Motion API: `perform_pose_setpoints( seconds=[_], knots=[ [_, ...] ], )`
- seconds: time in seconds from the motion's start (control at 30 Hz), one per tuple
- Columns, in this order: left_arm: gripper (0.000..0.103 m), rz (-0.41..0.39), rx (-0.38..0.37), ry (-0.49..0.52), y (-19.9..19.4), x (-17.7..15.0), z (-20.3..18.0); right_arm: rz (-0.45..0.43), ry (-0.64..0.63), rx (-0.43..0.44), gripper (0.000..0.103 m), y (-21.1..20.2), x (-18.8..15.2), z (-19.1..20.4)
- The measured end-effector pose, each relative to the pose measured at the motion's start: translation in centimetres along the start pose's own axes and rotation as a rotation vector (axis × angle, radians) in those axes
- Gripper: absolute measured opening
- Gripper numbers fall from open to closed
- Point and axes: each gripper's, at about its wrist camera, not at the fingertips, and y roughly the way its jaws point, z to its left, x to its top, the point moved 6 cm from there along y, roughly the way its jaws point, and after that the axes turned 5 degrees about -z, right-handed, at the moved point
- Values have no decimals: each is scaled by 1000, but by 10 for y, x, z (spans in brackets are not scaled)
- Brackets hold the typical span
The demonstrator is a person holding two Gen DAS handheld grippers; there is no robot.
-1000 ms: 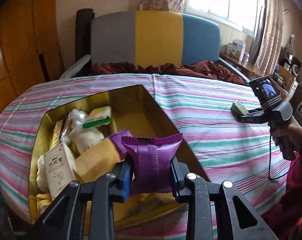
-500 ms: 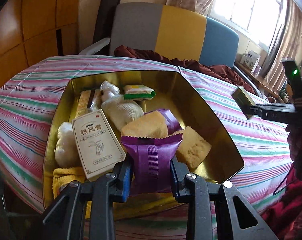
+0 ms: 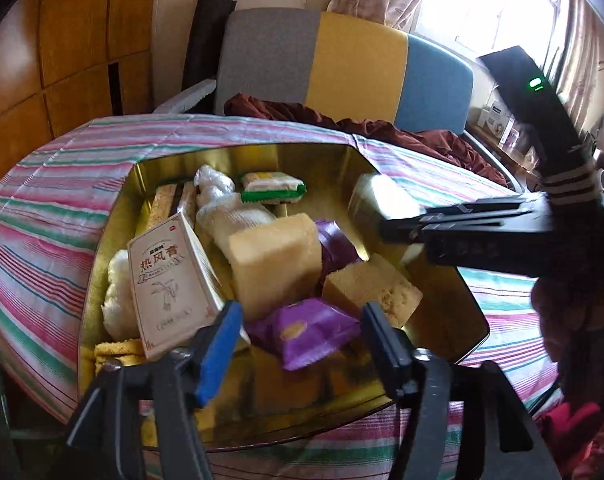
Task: Organize objects
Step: 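Lower the green box into the gold tin and open the right gripper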
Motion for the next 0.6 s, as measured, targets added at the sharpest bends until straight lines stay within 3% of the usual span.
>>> perform_pose_setpoints(
  seconds=[0.1,0.37,0.6],
  knots=[
    [79,-27,48,-1,-7,6,5,5,15,-2,41,1,-3,1],
    [102,-88,168,-40,-28,20,22,-96,47,-58,44,-25,-13,8],
    [103,-90,275,-54,-41,21,28,-182,106,-114,46,-50,-25,11]
  ],
)
